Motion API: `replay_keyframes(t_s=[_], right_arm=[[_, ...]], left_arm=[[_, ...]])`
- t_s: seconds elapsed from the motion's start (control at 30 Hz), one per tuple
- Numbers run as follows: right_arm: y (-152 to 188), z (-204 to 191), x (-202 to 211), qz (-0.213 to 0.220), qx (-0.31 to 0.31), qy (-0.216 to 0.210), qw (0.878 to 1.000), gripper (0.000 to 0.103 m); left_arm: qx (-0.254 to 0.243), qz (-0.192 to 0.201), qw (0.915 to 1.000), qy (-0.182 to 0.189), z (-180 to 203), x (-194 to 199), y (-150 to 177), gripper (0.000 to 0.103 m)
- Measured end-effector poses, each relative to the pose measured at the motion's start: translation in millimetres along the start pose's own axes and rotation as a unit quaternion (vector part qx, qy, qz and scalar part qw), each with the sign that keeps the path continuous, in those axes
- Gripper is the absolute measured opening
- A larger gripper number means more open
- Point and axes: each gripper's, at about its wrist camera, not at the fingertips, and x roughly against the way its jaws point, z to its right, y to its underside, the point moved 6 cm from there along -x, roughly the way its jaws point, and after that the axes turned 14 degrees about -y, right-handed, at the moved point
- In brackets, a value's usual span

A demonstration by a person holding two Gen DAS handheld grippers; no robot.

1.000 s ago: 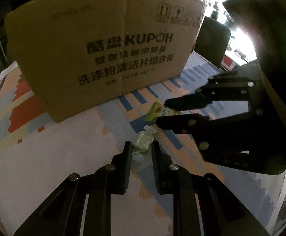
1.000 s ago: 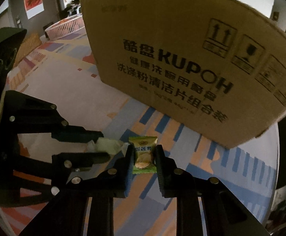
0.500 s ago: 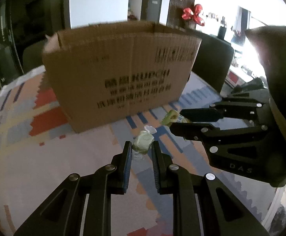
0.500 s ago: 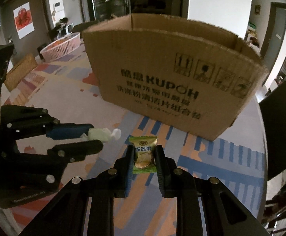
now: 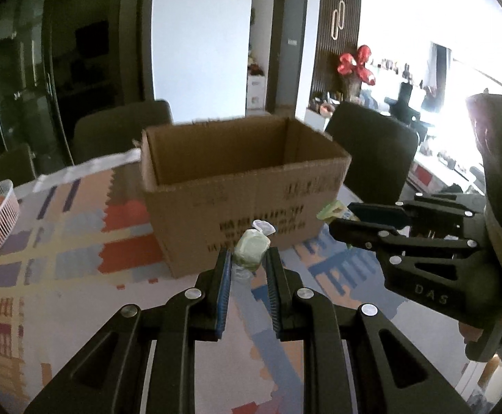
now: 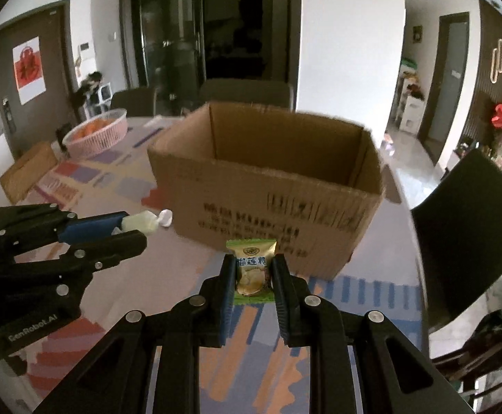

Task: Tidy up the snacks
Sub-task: 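Carry both candies over the box and open both tools to drop them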

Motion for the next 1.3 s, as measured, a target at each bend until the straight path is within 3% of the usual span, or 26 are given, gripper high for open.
replay_keyframes(t_s=[0.6, 0.9, 1.3], right_arm=[[-77, -1, 37, 0.071, 0.012, 0.013, 0.997, 0.022], [-112, 14, 27, 0.056, -0.001, 0.009, 0.998, 0.022], [-120, 48, -14, 0.003, -0.039, 0.018, 0.999, 0.022]], left_arm=[[0.022, 0.073, 0.997, -0.016, -18, 23, -89, 0.021], [0.028, 0.047, 0.9985, -0.009, -23, 3, -125, 0.021], [0.059, -0.054, 0.9968, 0.0, -28, -62, -133, 0.021]])
